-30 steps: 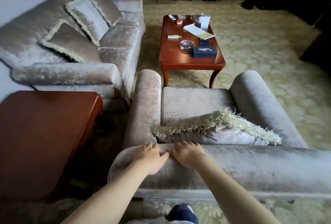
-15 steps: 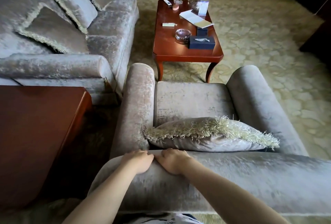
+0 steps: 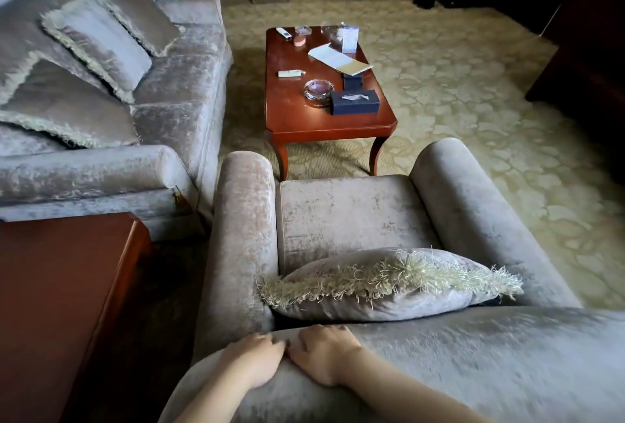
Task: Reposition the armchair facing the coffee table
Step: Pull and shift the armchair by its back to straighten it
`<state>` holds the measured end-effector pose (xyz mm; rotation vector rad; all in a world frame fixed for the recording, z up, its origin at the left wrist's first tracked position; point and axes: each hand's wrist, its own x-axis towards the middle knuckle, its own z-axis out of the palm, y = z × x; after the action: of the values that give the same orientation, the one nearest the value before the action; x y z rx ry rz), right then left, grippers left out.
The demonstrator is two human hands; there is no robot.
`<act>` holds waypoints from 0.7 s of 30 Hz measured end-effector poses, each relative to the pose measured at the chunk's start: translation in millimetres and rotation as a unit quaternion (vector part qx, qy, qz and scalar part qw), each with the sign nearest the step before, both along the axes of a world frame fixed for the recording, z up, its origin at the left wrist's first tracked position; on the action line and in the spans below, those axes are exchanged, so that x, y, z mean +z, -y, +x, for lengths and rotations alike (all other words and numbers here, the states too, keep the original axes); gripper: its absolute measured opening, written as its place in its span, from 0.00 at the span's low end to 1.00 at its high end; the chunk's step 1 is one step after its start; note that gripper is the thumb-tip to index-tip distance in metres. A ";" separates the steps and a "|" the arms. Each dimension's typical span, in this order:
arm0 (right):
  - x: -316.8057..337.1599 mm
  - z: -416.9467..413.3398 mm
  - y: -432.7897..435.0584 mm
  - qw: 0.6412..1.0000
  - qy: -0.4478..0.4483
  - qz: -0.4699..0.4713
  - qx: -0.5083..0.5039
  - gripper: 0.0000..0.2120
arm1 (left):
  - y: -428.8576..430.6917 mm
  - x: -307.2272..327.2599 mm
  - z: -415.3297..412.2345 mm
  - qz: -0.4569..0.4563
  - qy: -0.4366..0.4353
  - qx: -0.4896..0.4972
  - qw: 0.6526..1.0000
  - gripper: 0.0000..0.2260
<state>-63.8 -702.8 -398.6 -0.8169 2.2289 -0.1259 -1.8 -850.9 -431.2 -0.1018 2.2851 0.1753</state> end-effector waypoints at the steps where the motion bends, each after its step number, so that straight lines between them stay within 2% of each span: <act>1: 0.5 1.7 -1.8 1.000 -0.006 -0.009 0.000 0.31 | -1.2 1.1 2.4 -0.001 -0.011 -0.006 1.000 0.18; 5: 3.8 7.5 -6.7 0.999 -0.021 -0.029 -0.025 0.27 | -4.7 6.6 6.0 0.011 -0.028 -0.003 1.000 0.16; 9: 8.2 1.6 -16.9 0.998 -0.030 -0.018 -0.053 0.22 | -4.7 4.9 -5.4 0.030 0.009 0.009 0.999 0.15; 13: 10.5 -16.7 -57.5 0.993 -0.045 -0.030 -0.101 0.20 | -41.4 5.6 -26.0 0.046 0.023 0.050 0.997 0.21; 16: 19.2 -32.5 -110.3 0.985 -0.069 -0.075 -0.138 0.21 | -101.0 21.6 -41.3 0.067 -0.028 0.058 0.996 0.30; 18: 25.0 -46.3 -152.8 0.975 -0.088 -0.103 -0.173 0.18 | -143.9 33.0 -45.6 0.084 -0.066 0.047 0.993 0.33; 21: 27.2 -77.8 -220.0 0.968 -0.123 -0.086 -0.202 0.16 | -195.2 37.6 -50.5 0.089 -0.086 0.055 0.991 0.34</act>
<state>-141.6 -482.7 -371.5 -0.4754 2.6269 -0.4396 -52.3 -655.7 -393.5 -0.1247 2.4245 0.4620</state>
